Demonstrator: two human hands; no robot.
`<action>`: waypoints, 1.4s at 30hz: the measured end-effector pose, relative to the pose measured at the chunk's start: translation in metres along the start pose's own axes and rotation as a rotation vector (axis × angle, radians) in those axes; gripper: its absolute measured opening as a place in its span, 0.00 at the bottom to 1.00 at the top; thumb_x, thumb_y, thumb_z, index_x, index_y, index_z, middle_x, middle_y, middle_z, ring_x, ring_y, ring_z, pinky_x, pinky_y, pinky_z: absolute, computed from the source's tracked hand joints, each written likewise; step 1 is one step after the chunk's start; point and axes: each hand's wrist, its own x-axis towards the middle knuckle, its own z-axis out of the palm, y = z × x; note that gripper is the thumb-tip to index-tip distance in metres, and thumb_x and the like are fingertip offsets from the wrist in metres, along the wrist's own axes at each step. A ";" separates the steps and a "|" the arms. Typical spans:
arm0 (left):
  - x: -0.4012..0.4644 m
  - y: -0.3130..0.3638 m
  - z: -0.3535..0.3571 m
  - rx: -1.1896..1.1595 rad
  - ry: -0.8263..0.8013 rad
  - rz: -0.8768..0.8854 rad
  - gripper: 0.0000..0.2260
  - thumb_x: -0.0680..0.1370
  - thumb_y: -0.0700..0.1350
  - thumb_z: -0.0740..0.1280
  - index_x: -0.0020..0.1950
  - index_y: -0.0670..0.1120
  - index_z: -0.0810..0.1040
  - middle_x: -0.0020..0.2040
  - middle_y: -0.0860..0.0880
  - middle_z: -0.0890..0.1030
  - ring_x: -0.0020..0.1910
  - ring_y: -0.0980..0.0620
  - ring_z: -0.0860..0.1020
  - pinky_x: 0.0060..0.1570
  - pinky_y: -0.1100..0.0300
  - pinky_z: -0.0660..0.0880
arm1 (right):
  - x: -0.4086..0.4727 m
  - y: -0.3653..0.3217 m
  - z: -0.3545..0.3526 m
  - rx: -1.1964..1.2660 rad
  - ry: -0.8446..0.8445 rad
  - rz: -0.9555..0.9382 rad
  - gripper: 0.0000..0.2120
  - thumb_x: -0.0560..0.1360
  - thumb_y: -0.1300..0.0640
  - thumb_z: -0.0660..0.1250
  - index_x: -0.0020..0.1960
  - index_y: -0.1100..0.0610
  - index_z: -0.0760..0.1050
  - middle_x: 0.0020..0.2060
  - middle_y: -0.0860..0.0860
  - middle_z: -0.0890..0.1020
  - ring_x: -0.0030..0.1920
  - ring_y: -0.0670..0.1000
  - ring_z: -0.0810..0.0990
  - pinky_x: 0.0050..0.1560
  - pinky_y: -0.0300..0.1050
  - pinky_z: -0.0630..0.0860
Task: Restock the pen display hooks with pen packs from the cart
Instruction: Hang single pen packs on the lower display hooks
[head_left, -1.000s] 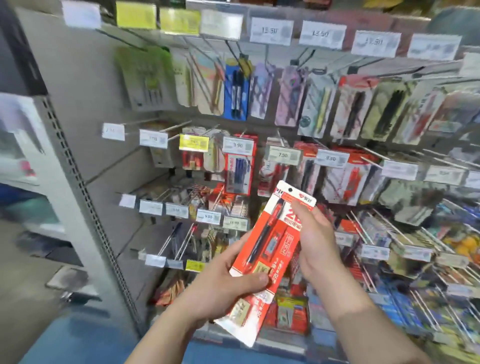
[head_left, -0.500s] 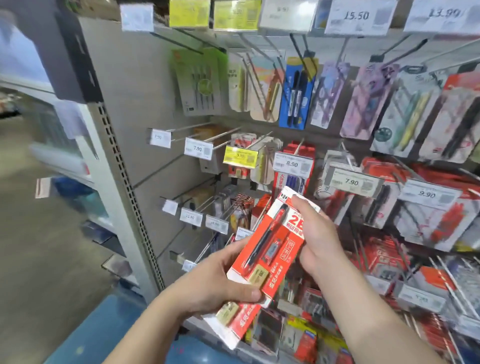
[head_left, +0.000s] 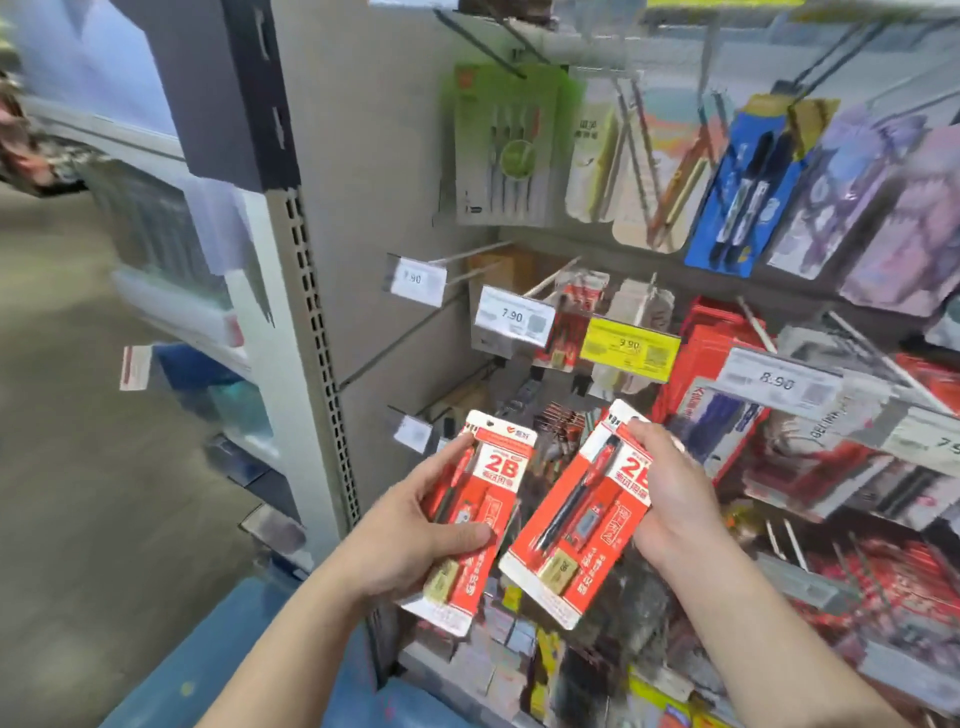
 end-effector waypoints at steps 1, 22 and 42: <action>0.006 0.001 -0.013 0.002 0.008 0.006 0.42 0.72 0.32 0.77 0.75 0.67 0.69 0.56 0.44 0.87 0.53 0.36 0.86 0.51 0.41 0.83 | 0.005 0.007 0.008 -0.006 0.010 -0.010 0.06 0.80 0.56 0.70 0.55 0.57 0.79 0.34 0.55 0.85 0.31 0.53 0.84 0.31 0.45 0.80; 0.065 0.040 -0.079 -0.118 -0.004 0.063 0.37 0.74 0.35 0.76 0.70 0.71 0.71 0.57 0.49 0.86 0.53 0.36 0.86 0.50 0.41 0.83 | 0.059 0.023 0.109 -0.422 -0.029 -0.468 0.07 0.78 0.56 0.73 0.55 0.48 0.82 0.49 0.42 0.88 0.53 0.45 0.86 0.64 0.56 0.79; 0.081 0.044 -0.070 -0.066 0.045 0.091 0.37 0.74 0.39 0.77 0.71 0.72 0.67 0.60 0.48 0.85 0.48 0.41 0.87 0.41 0.53 0.83 | 0.089 0.009 0.114 -0.190 -0.242 -0.244 0.37 0.63 0.45 0.82 0.68 0.57 0.75 0.57 0.55 0.86 0.59 0.57 0.85 0.65 0.64 0.77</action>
